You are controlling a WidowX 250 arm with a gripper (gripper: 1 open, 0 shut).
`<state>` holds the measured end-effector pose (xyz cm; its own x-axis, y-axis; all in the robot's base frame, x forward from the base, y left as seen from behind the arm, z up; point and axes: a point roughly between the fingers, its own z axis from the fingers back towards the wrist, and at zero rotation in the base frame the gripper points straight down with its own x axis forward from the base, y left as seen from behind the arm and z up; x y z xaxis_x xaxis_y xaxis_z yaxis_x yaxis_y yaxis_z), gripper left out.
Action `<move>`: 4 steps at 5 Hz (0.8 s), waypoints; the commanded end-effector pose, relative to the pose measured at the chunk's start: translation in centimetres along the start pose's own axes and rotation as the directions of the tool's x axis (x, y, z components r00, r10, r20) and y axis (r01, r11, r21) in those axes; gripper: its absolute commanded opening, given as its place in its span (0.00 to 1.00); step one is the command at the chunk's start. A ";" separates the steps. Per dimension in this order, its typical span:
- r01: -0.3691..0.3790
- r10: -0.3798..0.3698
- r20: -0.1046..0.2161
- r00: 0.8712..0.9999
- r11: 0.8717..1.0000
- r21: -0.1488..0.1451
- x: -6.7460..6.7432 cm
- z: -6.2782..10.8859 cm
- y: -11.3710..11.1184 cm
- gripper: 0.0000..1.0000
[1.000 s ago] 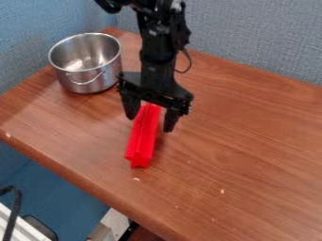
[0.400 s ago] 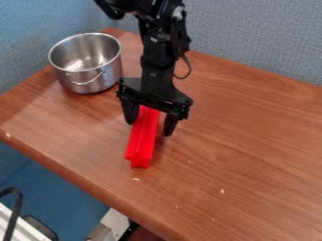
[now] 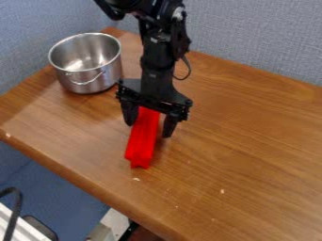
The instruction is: Put the red object in the metal pot
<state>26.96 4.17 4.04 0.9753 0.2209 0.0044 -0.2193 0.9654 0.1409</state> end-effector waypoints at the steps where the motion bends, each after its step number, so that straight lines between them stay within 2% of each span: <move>1: -0.013 0.013 0.021 1.000 1.000 -0.012 0.7 0.9 0.3 1.00; 4: -0.006 0.006 0.026 1.000 1.000 -0.010 0.8 1.0 0.0 1.00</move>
<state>26.98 3.97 4.16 0.9743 0.2251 -0.0062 -0.2224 0.9663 0.1294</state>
